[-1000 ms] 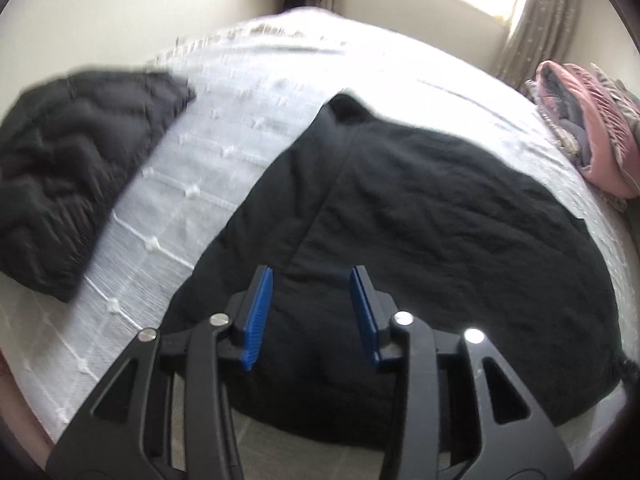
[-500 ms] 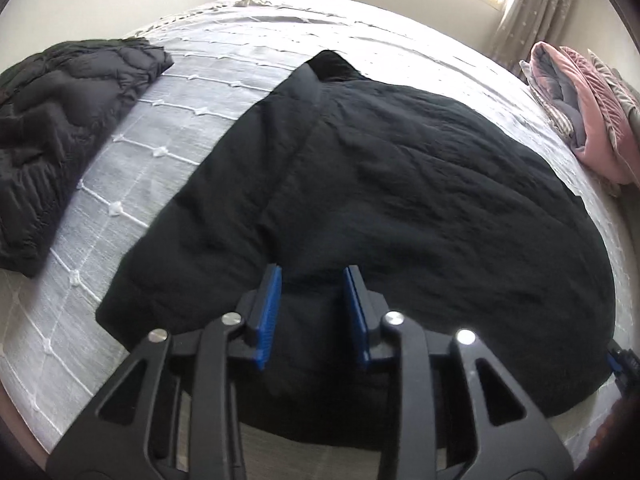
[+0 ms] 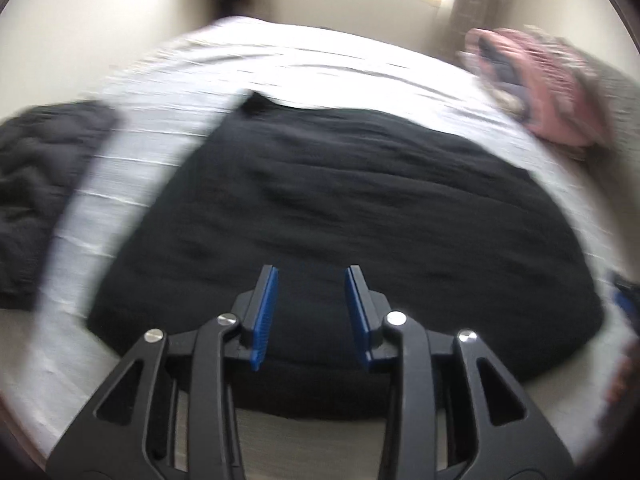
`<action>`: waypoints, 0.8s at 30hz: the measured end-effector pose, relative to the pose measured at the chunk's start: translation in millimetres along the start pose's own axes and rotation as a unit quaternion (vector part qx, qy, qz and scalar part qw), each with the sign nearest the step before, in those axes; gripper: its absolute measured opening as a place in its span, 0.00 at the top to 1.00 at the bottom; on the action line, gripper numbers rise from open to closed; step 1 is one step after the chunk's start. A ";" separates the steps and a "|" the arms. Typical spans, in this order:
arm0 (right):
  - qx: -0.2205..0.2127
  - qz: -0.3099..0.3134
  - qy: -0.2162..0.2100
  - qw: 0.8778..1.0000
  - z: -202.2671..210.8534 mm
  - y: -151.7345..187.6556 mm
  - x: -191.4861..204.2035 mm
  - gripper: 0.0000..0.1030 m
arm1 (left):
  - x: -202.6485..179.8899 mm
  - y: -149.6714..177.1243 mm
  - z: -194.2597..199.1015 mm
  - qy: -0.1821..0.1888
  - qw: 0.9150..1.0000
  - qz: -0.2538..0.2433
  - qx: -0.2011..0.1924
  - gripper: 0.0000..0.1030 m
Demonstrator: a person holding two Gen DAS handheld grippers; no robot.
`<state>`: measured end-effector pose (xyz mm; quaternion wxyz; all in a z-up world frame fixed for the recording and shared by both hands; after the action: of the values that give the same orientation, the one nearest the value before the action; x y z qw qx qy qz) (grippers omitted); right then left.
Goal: Fold large clothes
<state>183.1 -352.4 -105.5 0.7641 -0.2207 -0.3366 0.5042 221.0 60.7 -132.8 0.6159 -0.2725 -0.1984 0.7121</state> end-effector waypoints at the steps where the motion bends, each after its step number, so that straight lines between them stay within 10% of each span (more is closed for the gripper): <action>1: 0.000 0.004 -0.003 1.000 0.3 -0.1 4.0 0.29 | -12.0 1.2 1.4 0.023 1.000 -0.004 0.006 0.64; 11: 0.023 -0.019 -0.039 0.999 -10.3 -0.4 16.5 0.29 | -122.1 22.9 -22.1 0.057 0.985 -0.161 0.006 0.64; 24: 0.067 0.011 -0.023 0.997 -28.5 15.5 29.0 0.29 | -134.8 25.6 -26.1 0.044 0.981 -0.186 0.029 0.62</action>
<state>202.2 -319.6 -126.8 0.7636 -0.1611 -0.3166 0.5392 230.3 -77.6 -149.4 0.7532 -0.2439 -0.1981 0.5779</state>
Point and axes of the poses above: each gripper's, at about its wrist camera, not at the fingertips, and z roughly against the way its jaws point, x to its left, y to its underside, the point moved 5 cm from there along -z, roughly the way its jaws point, and after that the axes turned 3 degrees about -y, right-handed, at the moved point
